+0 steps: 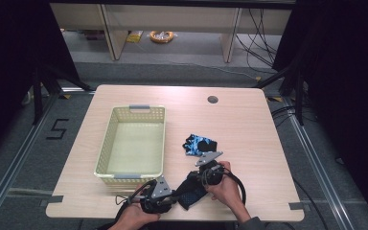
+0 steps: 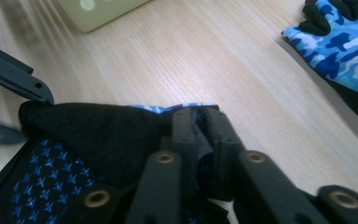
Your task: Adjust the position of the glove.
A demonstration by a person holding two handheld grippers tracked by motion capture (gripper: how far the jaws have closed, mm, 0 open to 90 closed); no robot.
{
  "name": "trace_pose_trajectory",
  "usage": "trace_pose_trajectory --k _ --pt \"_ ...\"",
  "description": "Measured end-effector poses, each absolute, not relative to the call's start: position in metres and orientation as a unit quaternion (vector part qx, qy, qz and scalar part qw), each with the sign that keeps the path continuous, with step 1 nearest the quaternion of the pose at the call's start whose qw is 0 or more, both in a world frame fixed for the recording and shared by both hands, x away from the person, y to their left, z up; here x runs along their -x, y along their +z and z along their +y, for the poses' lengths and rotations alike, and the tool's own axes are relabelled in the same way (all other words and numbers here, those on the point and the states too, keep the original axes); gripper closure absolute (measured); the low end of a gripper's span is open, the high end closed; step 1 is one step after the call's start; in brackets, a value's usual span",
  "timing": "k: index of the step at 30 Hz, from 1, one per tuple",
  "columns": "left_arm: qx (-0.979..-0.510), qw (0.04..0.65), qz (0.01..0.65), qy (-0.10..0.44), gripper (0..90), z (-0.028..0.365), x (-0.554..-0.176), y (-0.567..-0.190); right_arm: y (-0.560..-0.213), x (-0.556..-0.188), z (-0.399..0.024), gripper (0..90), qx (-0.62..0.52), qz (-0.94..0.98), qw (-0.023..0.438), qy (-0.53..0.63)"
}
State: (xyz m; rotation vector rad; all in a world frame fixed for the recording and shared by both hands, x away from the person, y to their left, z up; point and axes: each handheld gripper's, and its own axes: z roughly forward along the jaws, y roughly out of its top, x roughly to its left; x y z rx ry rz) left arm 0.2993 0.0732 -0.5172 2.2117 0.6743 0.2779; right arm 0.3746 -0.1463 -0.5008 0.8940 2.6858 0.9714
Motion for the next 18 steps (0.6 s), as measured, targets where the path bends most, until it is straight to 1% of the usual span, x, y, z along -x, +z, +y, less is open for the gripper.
trace_pose_trajectory --k 1,4,5,7,9,10,12,13,15,18 --pt "-0.874 0.392 0.264 0.116 76.2 0.074 -0.3 -0.517 -0.501 -0.376 -0.147 87.4 -0.287 0.897 0.078 0.326" --pt "-0.87 0.396 0.269 0.115 81.4 0.074 -0.299 -0.515 -0.501 -0.373 -0.146 88.2 -0.309 0.889 0.07 0.33" --pt "-0.865 0.404 0.275 0.111 81.4 0.073 -0.298 -0.514 -0.5 -0.371 -0.145 88.3 -0.317 0.887 0.069 0.329" --pt "-0.869 0.402 0.263 0.119 82.2 0.076 -0.299 -0.511 -0.497 -0.371 -0.15 88.4 -0.311 0.886 0.071 0.337" --pt "-0.867 0.403 0.267 0.122 82.4 0.077 -0.3 -0.509 -0.494 -0.368 -0.153 88.5 -0.322 0.876 0.072 0.351" --pt "-0.866 0.406 0.266 0.123 82.6 0.077 -0.3 -0.507 -0.489 -0.361 -0.158 88.6 -0.325 0.87 0.078 0.363" --pt "-0.866 0.409 0.262 0.122 82.6 0.077 -0.3 -0.507 -0.486 -0.357 -0.162 88.6 -0.328 0.868 0.074 0.364" --pt "-0.87 0.404 0.251 0.129 82.8 0.078 -0.301 -0.505 -0.482 -0.348 -0.169 88.6 -0.34 0.861 0.073 0.372" --pt "-0.868 0.408 0.256 0.123 82.9 0.076 -0.3 -0.505 -0.481 -0.345 -0.17 88.6 -0.341 0.858 0.071 0.377" --pt "-0.87 0.404 0.248 0.135 82.9 0.073 -0.302 -0.502 -0.479 -0.336 -0.177 88.6 -0.349 0.851 0.071 0.386"
